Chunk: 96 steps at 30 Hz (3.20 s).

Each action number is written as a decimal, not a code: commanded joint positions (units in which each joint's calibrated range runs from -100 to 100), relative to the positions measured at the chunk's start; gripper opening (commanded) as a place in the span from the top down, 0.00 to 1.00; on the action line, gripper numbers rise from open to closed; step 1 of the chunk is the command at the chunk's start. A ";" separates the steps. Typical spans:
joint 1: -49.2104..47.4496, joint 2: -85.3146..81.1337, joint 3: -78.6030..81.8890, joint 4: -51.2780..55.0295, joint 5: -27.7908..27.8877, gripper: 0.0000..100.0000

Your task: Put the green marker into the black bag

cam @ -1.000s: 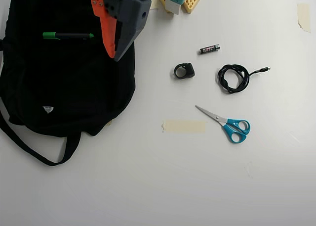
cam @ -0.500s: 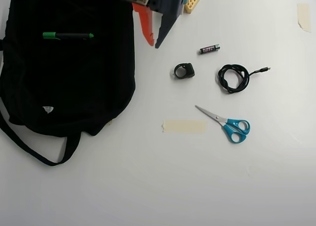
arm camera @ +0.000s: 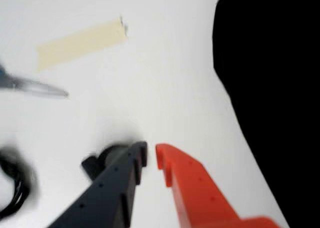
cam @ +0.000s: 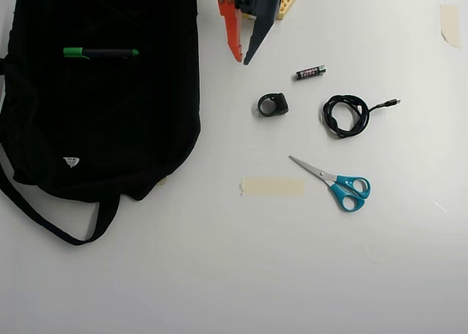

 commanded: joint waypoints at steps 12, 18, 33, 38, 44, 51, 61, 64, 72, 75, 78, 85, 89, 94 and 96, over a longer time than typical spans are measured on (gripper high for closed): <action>-9.16 -6.91 30.54 -29.72 -0.13 0.97; -9.16 -11.14 39.25 -35.41 -0.13 0.97; -9.01 -38.69 61.35 -35.06 -0.18 0.97; -8.63 -41.51 61.35 -32.13 -0.13 0.97; -9.08 -41.43 61.44 -31.96 0.39 0.98; -9.08 -41.43 61.44 -19.04 0.39 0.97; -9.16 -44.75 61.44 -5.86 0.45 0.98; -9.16 -50.39 61.08 -0.35 -0.08 0.98; -9.08 -50.23 61.08 0.68 -0.13 0.98; -9.08 -50.23 61.00 3.61 0.34 0.98; -9.08 -50.23 61.00 3.61 0.39 0.98; -8.93 -49.98 61.00 3.61 0.39 0.98; -8.93 -49.98 61.00 3.61 0.39 0.98; -8.93 -49.98 61.00 3.61 0.39 0.98; -8.93 -49.98 61.00 3.61 0.39 0.98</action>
